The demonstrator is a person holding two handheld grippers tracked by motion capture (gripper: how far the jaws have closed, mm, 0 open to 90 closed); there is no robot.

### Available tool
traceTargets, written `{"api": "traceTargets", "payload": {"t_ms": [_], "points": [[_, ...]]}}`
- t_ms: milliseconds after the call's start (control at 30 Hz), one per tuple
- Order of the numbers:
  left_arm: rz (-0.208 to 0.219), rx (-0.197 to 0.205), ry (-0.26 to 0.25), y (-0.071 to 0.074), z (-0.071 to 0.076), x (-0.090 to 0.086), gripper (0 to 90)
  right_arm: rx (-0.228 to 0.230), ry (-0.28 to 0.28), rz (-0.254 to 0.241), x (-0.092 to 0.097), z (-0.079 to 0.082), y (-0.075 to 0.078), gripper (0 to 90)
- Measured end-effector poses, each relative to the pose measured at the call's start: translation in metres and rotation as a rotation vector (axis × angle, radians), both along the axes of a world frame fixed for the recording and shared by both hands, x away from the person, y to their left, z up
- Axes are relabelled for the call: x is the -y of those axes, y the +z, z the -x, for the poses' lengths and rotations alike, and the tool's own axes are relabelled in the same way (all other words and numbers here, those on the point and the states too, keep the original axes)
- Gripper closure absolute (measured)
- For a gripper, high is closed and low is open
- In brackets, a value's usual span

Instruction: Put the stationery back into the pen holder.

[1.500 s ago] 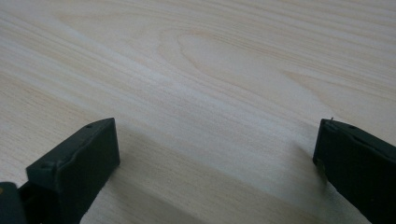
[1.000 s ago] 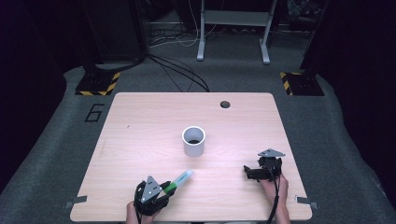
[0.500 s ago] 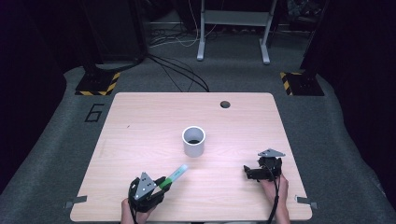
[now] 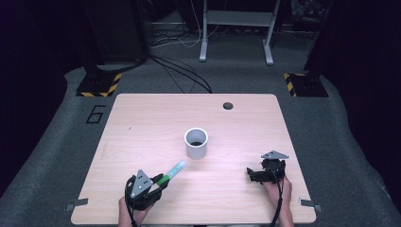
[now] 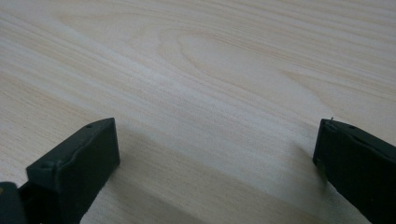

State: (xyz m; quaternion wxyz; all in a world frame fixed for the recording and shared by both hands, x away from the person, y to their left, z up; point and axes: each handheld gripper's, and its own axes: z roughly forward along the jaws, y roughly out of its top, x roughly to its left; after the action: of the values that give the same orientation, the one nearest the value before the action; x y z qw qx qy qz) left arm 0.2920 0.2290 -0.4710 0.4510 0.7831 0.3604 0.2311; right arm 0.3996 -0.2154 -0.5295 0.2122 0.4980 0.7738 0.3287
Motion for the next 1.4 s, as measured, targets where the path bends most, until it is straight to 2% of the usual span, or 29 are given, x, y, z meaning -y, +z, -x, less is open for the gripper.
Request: {"api": "traceTargets", "payload": {"t_ms": [533,867,1033,1233,1400], "points": [[0.019,0.038,0.017,0.015,-0.012,-0.008,67.3,0.000,0.000,0.000,0.000,0.000,0.000,0.0],[0.024,0.036,0.010,0.024,-0.024,-0.009,67.3,0.000,0.000,0.000,0.000,0.000,0.000,0.0],[0.030,0.050,0.015,0.030,-0.030,-0.008,67.3,0.000,0.000,0.000,0.000,0.000,0.000,0.0],[0.018,0.055,0.010,0.036,-0.038,-0.008,67.3,0.000,0.000,0.000,0.000,0.000,0.000,0.0],[0.033,0.054,-0.004,0.043,-0.042,-0.008,67.3,0.000,0.000,0.000,0.000,0.000,0.000,0.0]]}}
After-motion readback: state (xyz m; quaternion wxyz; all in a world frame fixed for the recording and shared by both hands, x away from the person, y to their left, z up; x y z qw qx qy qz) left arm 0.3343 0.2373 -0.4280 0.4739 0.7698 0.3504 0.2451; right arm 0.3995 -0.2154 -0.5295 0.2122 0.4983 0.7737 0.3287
